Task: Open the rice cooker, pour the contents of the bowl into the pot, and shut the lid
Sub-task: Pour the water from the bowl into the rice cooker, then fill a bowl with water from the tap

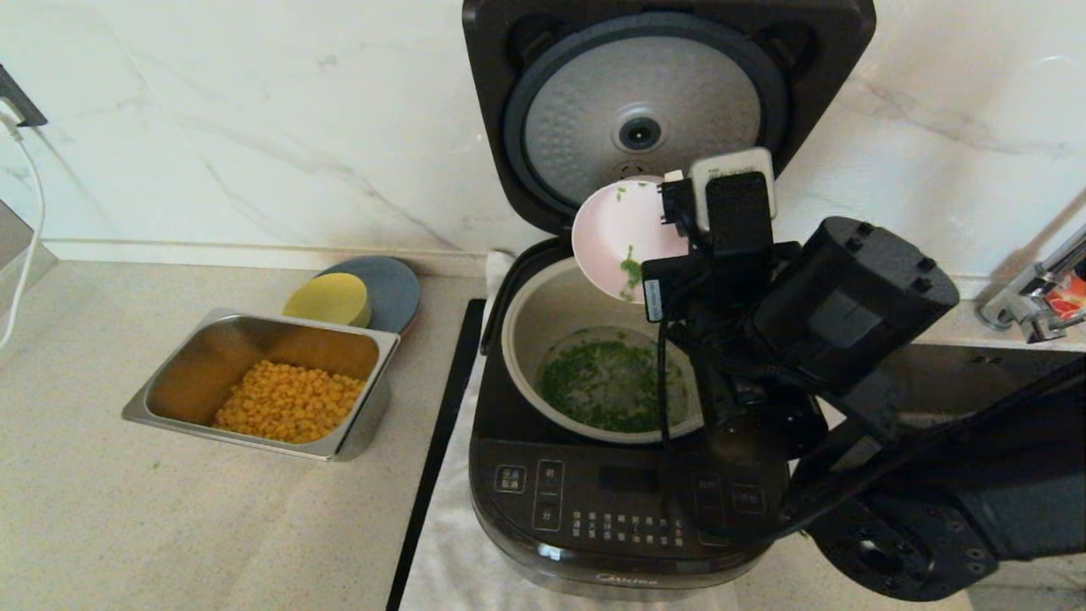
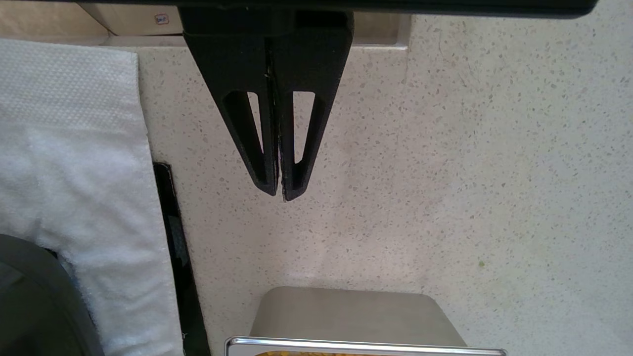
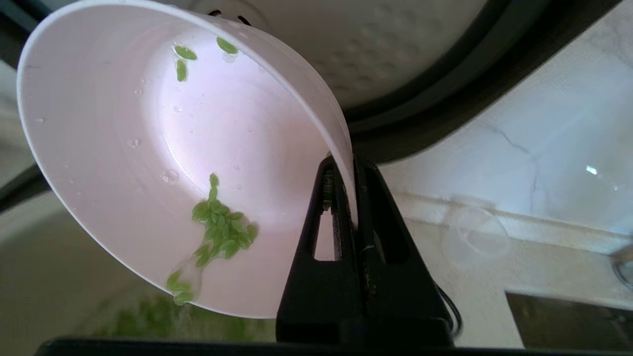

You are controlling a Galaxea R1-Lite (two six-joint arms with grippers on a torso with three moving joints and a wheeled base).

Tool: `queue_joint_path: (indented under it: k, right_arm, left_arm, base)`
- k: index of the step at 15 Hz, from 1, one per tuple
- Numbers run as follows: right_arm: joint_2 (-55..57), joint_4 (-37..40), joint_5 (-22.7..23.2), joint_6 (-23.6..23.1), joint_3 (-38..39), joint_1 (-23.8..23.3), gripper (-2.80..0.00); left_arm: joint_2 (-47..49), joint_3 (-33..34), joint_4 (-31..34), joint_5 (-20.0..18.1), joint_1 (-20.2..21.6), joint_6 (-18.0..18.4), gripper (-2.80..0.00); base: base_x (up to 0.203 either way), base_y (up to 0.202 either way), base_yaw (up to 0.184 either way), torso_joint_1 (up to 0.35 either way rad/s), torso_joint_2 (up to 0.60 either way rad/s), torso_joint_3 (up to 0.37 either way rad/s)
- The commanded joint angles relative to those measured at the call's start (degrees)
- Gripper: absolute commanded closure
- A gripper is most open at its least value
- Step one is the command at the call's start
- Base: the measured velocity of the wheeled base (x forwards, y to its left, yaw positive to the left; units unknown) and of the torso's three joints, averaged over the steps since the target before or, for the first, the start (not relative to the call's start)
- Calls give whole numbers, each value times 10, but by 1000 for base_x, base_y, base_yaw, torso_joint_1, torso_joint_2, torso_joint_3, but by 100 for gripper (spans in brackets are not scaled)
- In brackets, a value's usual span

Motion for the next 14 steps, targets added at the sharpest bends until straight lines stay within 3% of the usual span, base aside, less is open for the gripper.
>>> queue_joint_path:
  k: [1,3,6,8,10,12,14]
  right_arm:
    - [-64,116,-12,37,-14,6,0]
    - [-114,262,-17,101,-43,8,0]
    - [-192,542,-9,243,-99,2,0]
    - [-241,751,37,352,-139,-10,0]
    - [-286,956,158,456,-195,-58,0]
    - [-319,1059,284,509,-225,-161,0]
    - [-345,1117,378,527,-231,-275,0]
  left_arm:
    - [-1,0,1,0,0,0,0]
    - [-1,0,0,0,0,0,0]
    - [-1,0,1,0,0,0,0]
    - [-1,0,0,0,0,1,0]
    - [-1,0,0,0,0,1,0]
    - [-1,0,1,0,0,0,0]
    - [-1,0,0,0,0,1,0]
  base:
    - [0,0,0,0,0,0]
    - [0,0,0,0,0,0]
    - [0,0,0,0,0,0]
    - [0,0,0,0,0,0]
    - [0,0,0,0,0,0]
    - [0,0,0,0,0,0]
    - [0,0,0,0,0,0]
